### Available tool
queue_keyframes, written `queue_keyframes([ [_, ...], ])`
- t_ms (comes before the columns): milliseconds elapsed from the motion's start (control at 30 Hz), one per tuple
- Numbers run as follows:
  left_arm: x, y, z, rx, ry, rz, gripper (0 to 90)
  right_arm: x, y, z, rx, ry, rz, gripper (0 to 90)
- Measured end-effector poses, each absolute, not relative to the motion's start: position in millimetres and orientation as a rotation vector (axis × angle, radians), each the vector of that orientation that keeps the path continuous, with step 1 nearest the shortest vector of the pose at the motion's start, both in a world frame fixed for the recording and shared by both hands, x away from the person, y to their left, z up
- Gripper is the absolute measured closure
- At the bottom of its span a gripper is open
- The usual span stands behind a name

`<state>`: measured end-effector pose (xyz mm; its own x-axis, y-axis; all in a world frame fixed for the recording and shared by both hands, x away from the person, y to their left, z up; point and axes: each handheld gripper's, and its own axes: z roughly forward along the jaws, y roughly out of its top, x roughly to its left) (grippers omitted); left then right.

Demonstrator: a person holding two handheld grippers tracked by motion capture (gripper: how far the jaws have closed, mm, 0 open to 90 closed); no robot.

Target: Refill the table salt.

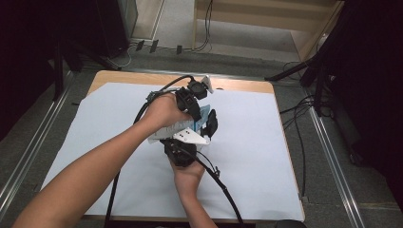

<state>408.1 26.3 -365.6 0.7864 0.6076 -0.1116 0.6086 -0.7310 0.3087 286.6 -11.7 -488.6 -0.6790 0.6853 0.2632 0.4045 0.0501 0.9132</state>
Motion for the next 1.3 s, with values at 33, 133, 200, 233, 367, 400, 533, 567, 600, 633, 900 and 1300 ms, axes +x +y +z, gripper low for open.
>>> queue_keyframes([
  [33, 408, 27, -366, 2.643, 0.932, -0.003, 90.0, 287, -12, -489, 1.114, 2.088, 1.674, 90.0],
  [133, 409, 27, -367, 2.637, 0.931, -0.007, 90.0, 287, -14, -489, 1.116, 2.094, 1.665, 90.0],
  [200, 409, 27, -368, 2.644, 0.93, -0.009, 90.0, 288, -14, -490, 1.119, 2.097, 1.669, 90.0],
  [233, 409, 27, -369, 2.645, 0.929, -0.012, 90.0, 288, -14, -490, 1.119, 2.099, 1.666, 90.0],
  [367, 409, 30, -370, 2.633, 0.932, -0.016, 90.0, 288, -14, -490, 1.116, 2.104, 1.655, 89.9],
  [400, 409, 31, -371, 2.625, 0.938, -0.015, 90.0, 288, -14, -491, 1.118, 2.106, 1.658, 90.0],
  [533, 410, 33, -373, 2.624, 0.948, -0.03, 90.0, 288, -13, -492, 1.118, 2.12, 1.656, 90.0],
  [567, 410, 33, -373, 2.628, 0.945, -0.027, 90.0, 288, -13, -492, 1.12, 2.118, 1.659, 90.0],
  [600, 410, 32, -373, 2.629, 0.945, -0.028, 90.0, 288, -13, -491, 1.127, 2.116, 1.662, 90.0],
  [633, 410, 32, -372, 2.632, 0.945, -0.026, 90.0, 288, -13, -491, 1.131, 2.114, 1.666, 90.0],
  [900, 409, 29, -368, 2.665, 0.934, 0.006, 90.0, 286, -10, -485, 1.12, 2.105, 1.681, 90.0],
  [1300, 408, 22, -369, 2.689, 0.923, 0.022, 89.9, 287, -10, -486, 1.125, 2.099, 1.684, 90.0],
])
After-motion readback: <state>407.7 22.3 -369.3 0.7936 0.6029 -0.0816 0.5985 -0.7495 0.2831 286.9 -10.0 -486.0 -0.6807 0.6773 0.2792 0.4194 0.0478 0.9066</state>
